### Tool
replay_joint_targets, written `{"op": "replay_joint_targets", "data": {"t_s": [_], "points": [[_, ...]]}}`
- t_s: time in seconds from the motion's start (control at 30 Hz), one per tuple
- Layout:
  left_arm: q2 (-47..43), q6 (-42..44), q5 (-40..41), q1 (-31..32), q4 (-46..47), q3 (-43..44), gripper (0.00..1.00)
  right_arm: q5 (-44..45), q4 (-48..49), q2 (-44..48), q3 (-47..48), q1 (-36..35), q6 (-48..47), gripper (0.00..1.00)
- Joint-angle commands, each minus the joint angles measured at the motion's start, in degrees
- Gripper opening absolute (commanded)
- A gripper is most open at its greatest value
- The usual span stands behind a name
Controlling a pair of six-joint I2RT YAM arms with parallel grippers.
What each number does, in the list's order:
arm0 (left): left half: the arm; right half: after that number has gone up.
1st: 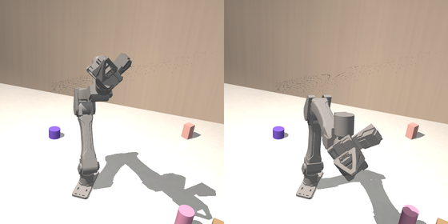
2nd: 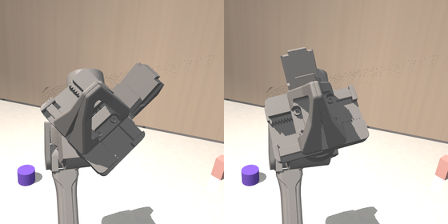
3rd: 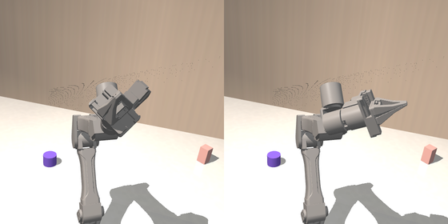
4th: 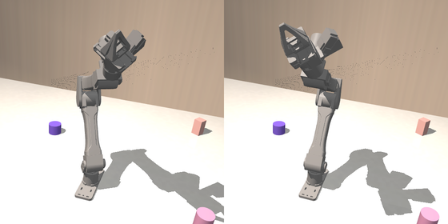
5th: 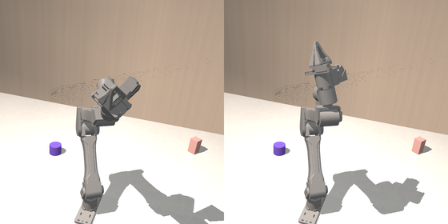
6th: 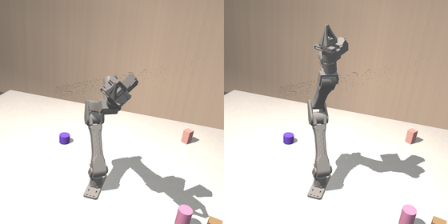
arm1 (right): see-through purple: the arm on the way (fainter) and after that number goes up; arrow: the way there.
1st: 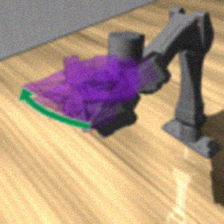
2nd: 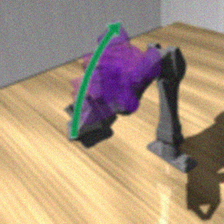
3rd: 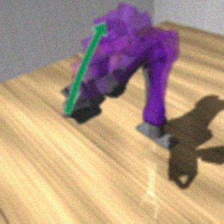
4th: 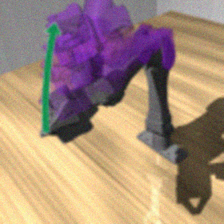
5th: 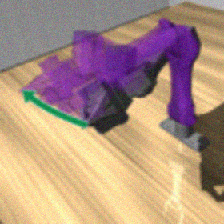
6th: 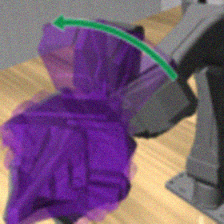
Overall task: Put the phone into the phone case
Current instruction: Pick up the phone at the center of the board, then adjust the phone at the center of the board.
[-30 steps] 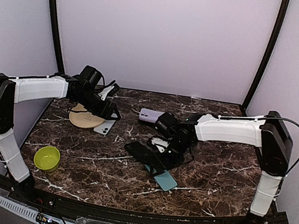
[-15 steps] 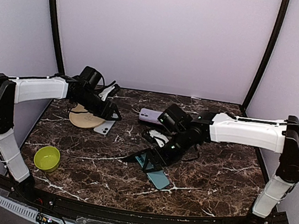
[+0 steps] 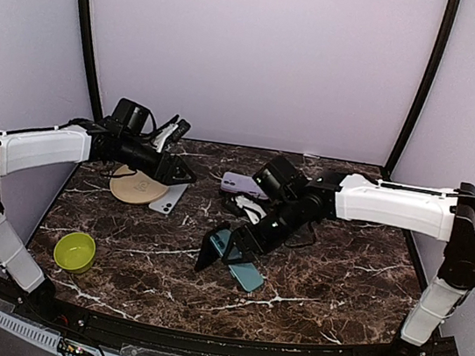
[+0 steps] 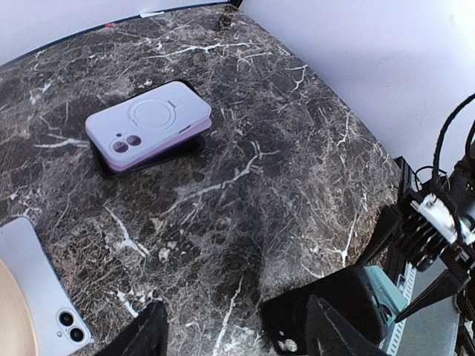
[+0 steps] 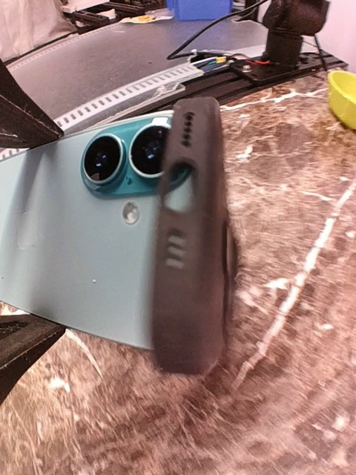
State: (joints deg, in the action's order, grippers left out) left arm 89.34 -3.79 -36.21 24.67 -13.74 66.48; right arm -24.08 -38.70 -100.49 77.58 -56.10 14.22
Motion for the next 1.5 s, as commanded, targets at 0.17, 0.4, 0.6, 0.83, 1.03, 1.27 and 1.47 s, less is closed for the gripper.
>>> {"op": "replay_joint_targets", "data": {"t_s": [0.17, 0.4, 0.6, 0.83, 1.03, 1.27, 1.47], "points": [[-6.06, -0.07, -2.46, 0.84, 3.31, -0.94, 0.65, 1.89, 0.32, -2.06, 13.37, 4.23, -0.53, 0.39], [-9.39, 0.98, -2.15, 1.65, 3.93, -4.74, 0.64, 9.81, -3.04, -3.33, 14.06, 4.33, 0.55, 0.39], [-9.93, 1.61, -0.5, 3.34, 4.11, -5.38, 0.64, 14.7, -4.88, -2.58, 11.63, 4.24, 1.09, 0.38], [-11.61, 10.11, -2.31, 6.33, 2.17, -6.24, 0.63, 6.15, 2.46, 5.39, 6.42, 3.73, -3.56, 0.38], [-22.51, 28.77, -4.49, 8.76, 9.97, -14.53, 0.63, -2.99, 0.58, 9.37, 5.7, 2.02, -13.46, 0.38], [-33.04, 54.11, -15.93, 9.64, 19.07, -21.44, 0.71, -8.98, -10.62, 6.62, 11.47, -1.64, -22.49, 0.34], [-30.15, 65.17, -12.21, 15.62, 3.81, -16.36, 0.71, -11.2, -14.89, 4.4, 15.19, -3.98, -24.72, 0.34]]}}
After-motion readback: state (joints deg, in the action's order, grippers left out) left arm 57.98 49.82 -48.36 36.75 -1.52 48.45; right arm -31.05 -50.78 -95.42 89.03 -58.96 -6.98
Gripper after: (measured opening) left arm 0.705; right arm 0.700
